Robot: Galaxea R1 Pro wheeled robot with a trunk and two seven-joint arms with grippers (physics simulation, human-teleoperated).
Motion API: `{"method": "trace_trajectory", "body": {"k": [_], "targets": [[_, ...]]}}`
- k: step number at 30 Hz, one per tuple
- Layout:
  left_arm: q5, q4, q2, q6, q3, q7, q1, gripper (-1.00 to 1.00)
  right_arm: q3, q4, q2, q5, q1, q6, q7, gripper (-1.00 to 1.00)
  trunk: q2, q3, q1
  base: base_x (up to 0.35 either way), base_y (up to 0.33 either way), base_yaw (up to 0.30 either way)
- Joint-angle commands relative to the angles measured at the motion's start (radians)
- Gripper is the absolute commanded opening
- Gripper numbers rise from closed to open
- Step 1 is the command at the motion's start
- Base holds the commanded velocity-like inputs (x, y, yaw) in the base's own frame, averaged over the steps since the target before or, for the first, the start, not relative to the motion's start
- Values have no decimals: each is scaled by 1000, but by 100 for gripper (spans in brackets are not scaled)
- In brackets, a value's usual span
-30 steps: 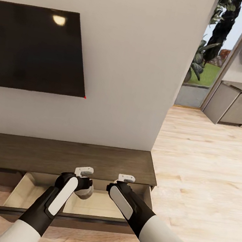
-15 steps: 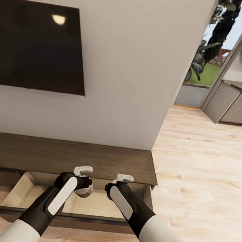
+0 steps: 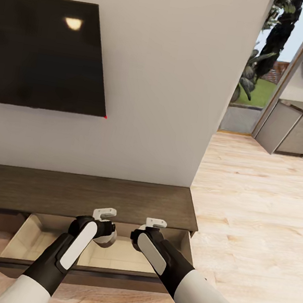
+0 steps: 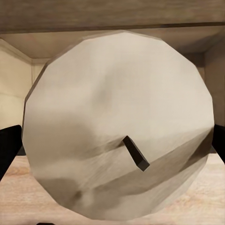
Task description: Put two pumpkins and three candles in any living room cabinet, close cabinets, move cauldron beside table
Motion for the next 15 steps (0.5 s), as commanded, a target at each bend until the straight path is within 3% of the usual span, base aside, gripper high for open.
{"method": "trace_trajectory", "body": {"k": [1,15], "targets": [[10,-1,0,1,-2,10,-1,-100,2,-1,0,-5,-1,3,-7,-100,-8,-4,4,0,0,0],[10,-1,0,1,-2,10,-1,-100,2,1,0,-5,-1,1,-9,-100,-106,-48,58,0,0,0]]}}
